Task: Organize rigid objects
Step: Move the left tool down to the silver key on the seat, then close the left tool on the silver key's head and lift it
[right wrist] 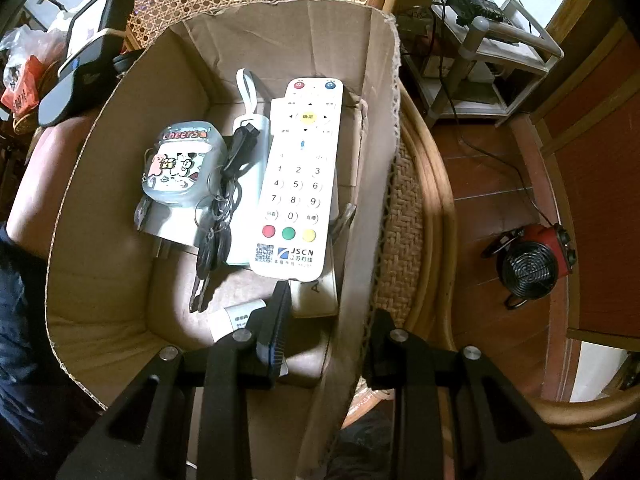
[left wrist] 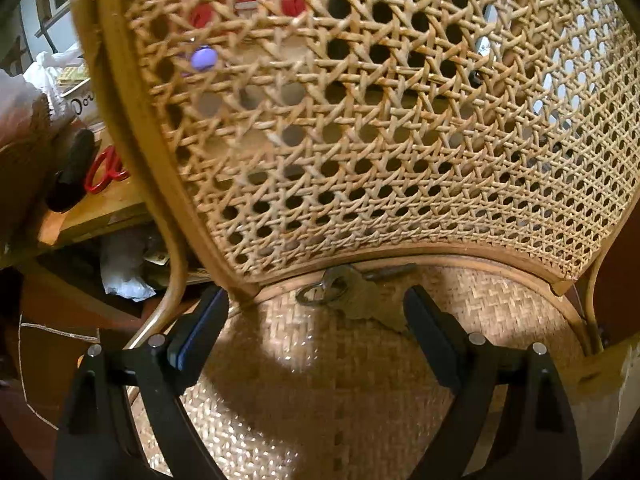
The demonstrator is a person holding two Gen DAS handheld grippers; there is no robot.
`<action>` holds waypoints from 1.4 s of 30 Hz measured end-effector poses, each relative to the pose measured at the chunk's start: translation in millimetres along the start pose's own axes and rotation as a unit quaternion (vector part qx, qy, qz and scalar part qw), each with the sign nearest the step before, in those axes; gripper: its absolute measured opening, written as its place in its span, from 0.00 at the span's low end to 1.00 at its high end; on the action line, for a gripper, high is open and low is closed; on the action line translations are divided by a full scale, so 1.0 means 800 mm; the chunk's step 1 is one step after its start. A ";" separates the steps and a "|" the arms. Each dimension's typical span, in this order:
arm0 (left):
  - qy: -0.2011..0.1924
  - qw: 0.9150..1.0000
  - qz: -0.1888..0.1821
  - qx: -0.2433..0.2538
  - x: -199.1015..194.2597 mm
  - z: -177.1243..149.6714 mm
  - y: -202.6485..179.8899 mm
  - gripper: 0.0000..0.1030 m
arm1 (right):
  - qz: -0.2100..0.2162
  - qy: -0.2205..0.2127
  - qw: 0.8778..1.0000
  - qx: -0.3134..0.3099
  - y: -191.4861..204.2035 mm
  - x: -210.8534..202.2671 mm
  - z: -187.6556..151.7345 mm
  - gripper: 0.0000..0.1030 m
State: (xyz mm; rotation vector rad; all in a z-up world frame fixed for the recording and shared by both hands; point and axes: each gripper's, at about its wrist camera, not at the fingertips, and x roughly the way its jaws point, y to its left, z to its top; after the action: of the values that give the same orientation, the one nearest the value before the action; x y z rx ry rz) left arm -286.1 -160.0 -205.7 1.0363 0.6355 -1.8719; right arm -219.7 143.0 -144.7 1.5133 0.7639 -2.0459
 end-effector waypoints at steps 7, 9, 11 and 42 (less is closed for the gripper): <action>0.012 1.000 0.016 -0.017 0.016 0.006 -0.005 0.91 | -0.005 0.000 1.000 -0.005 -0.003 0.001 0.002 0.31; 0.024 0.999 0.019 -0.025 0.022 0.004 -0.005 0.91 | -0.007 0.000 1.000 -0.007 -0.003 0.002 0.003 0.31; 0.039 0.998 0.016 -0.037 0.032 0.003 -0.004 0.92 | -0.007 -0.001 1.000 -0.008 -0.002 0.002 0.003 0.31; 0.025 0.999 0.032 -0.034 0.025 -0.001 -0.013 0.26 | -0.001 -0.012 0.999 -0.030 -0.009 -0.001 -0.006 0.31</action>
State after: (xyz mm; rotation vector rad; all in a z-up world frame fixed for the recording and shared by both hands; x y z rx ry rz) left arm -300.1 -162.9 -222.8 1.0487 0.6833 -1.7626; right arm -221.1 151.3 -144.1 1.4534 0.8109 -2.0209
